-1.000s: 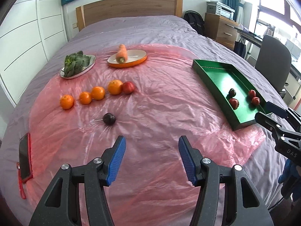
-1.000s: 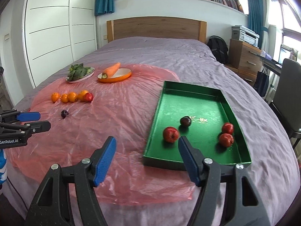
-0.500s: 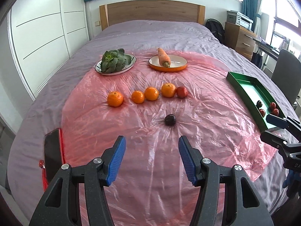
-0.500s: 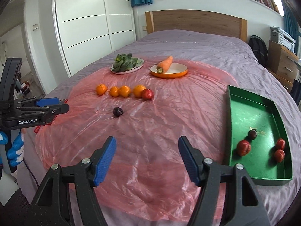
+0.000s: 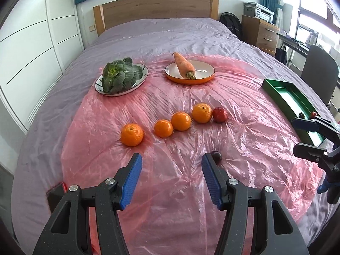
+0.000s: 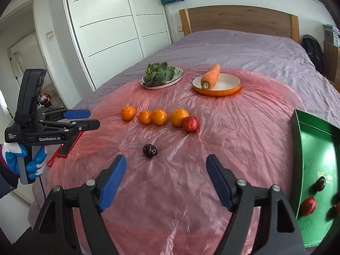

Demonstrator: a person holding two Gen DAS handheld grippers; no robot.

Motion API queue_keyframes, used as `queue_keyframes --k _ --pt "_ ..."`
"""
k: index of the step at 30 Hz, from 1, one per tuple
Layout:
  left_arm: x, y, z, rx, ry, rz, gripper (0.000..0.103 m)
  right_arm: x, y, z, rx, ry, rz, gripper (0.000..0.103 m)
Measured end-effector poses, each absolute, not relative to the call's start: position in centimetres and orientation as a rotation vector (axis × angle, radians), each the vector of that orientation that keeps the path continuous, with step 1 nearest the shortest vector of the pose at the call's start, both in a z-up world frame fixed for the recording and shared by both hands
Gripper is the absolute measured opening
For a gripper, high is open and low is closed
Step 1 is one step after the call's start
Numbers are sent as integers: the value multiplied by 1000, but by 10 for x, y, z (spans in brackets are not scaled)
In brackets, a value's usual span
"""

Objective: Organize fruits
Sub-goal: 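Withdraw both open tools from the tray toward the orange row, then grasp an orange with the left gripper while the right grasps a red apple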

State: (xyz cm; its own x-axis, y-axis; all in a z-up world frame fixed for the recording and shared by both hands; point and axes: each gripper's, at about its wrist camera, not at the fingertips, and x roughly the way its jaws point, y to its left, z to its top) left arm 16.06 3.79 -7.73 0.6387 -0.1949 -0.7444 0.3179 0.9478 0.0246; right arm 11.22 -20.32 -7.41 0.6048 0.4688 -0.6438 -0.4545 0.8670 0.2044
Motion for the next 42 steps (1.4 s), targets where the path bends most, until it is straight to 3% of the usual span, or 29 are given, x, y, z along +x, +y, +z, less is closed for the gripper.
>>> queue_keyframes --k 23,25,30,35,36,37,41,42 --pt "275 14 -144 354 935 -398 52 254 -149 -123 -276 866 668 103" --pt "278 13 -149 353 942 -396 52 259 -147 -129 -285 878 671 94" --pt "285 15 -160 338 964 -387 52 264 -142 -140 -316 890 666 93" --pt "288 12 -163 325 966 -387 52 269 -137 -150 -346 909 654 81" --pt "288 12 -164 320 966 -388 52 270 -138 -151 -345 909 649 74" --pt "289 11 -165 317 966 -388 50 271 -139 -152 -341 910 643 64" --pt "290 11 -169 313 964 -377 33 273 -142 -158 -323 917 638 64" --pt "290 13 -169 303 963 -376 33 272 -142 -159 -323 917 638 64"
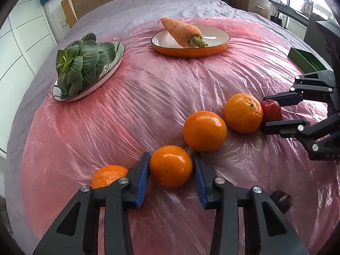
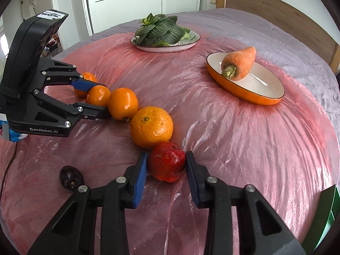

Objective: Organize fruits
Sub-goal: 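Grasp an orange with the left gripper while the right grasps a red apple, then lift the orange and apple and carry both over the green tray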

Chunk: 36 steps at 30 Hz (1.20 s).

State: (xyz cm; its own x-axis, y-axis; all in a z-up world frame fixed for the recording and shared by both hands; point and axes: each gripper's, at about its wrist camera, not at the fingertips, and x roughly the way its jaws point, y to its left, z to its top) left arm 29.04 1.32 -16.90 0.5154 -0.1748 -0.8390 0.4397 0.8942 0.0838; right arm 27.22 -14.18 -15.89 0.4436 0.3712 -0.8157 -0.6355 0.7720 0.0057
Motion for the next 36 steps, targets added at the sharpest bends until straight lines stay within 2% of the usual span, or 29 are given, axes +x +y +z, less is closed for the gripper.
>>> queue_keyframes --k 24,36 --pt "259 25 -126 172 885 -352 32 250 -168 -124 -161 880 587 63" --pt "196 45 -108 29 917 -352 32 193 -174 -110 -84 895 556 63"
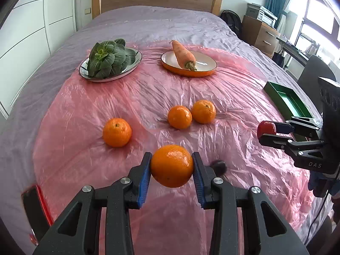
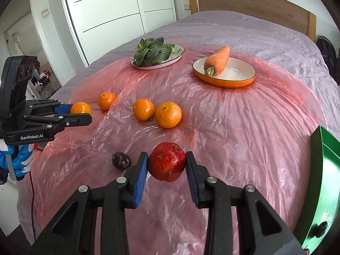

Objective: Organize fruits
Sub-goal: 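Lift the orange and apple and carry both over the green tray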

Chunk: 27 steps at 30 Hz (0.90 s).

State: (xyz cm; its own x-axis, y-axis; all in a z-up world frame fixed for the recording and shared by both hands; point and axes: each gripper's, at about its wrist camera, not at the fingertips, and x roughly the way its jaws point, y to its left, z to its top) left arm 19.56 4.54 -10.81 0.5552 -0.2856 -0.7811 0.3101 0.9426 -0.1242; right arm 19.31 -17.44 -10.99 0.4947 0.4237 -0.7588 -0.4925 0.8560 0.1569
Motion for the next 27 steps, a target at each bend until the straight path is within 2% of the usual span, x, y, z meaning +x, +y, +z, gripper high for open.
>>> queue_keyframes --k 18,27 --pt "79 64 -67 -77 867 -307 32 79 -160 -89 -59 932 527 63" --pt "34 42 -57 -66 862 -296 32 31 -177 -78 -39 920 512 63"
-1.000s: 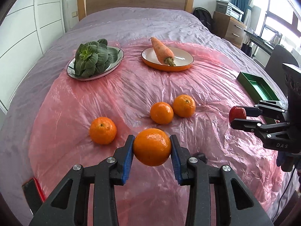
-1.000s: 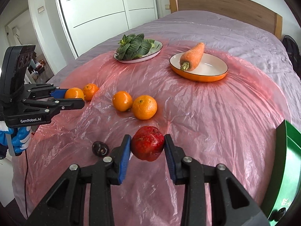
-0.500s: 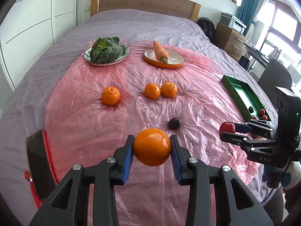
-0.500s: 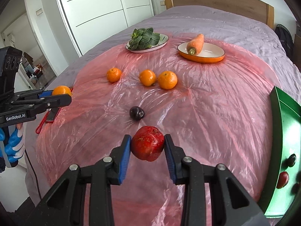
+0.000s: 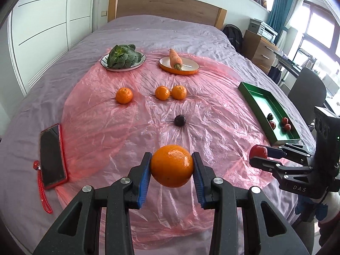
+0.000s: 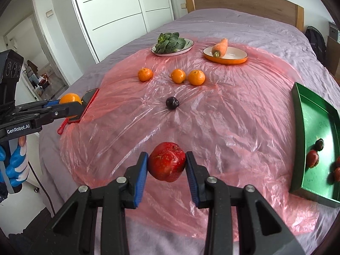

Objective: Organize fruits
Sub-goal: 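Lift the orange and apple and carry both over the green tray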

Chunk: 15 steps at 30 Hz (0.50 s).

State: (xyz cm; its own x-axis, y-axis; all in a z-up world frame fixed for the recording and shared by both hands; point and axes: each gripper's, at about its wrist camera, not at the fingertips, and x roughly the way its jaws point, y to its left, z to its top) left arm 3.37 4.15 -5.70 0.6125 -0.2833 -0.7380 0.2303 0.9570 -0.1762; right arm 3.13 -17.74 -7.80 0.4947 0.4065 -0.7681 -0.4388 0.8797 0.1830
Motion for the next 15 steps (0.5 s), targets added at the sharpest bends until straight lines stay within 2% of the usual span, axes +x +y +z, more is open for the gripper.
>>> queue_keyframes --k 8,15 --pt "12 -3 -52 -58 882 -335 32 -7 -228 -76 15 903 453 63" --pt "9 -76 -49 -9 911 -422 32 -28 -300 -83 98 886 354 63"
